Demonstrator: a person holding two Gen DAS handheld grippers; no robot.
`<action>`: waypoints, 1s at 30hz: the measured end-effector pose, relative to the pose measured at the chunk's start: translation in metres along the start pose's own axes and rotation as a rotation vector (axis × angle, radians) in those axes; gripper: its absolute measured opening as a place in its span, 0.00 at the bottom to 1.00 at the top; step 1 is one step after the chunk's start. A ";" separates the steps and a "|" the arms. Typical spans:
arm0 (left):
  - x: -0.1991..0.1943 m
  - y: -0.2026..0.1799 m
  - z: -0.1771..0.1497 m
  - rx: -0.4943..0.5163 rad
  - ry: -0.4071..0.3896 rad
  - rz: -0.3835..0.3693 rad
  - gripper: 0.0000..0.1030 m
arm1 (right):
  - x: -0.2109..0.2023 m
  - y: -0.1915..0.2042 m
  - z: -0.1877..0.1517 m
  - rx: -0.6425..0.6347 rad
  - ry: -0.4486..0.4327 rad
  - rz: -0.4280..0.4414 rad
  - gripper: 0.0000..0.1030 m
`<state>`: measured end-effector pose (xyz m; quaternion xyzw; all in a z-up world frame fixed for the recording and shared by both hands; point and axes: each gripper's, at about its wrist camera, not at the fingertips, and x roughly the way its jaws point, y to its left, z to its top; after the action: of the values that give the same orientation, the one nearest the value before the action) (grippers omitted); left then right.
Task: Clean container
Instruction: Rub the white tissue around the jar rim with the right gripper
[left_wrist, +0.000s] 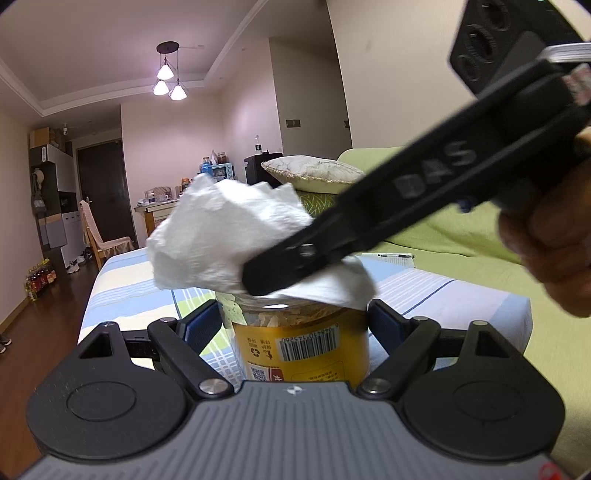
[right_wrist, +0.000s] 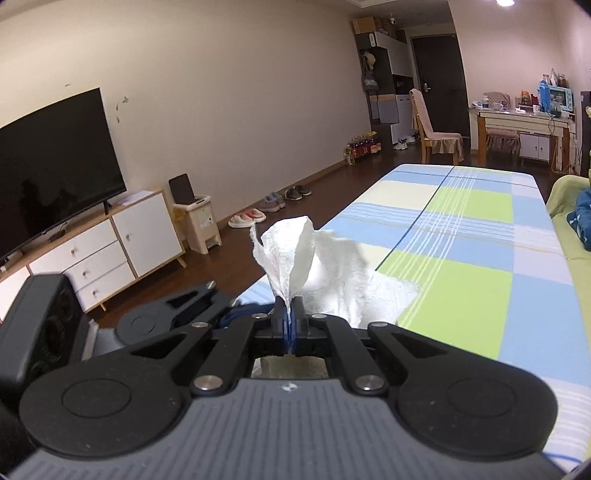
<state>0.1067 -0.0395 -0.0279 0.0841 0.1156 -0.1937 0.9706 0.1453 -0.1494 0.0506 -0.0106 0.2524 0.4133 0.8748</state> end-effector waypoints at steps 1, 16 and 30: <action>0.000 0.000 0.000 0.000 0.000 0.000 0.83 | 0.002 -0.003 0.001 0.001 -0.003 -0.012 0.00; 0.001 0.002 0.002 -0.008 -0.008 -0.005 0.83 | -0.032 0.004 -0.010 -0.038 0.026 -0.029 0.01; 0.001 0.004 0.014 -0.009 0.003 -0.002 0.83 | 0.003 -0.008 0.004 -0.014 -0.007 -0.037 0.00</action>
<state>0.1121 -0.0397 -0.0141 0.0801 0.1180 -0.1939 0.9706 0.1547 -0.1519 0.0506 -0.0200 0.2460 0.3988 0.8832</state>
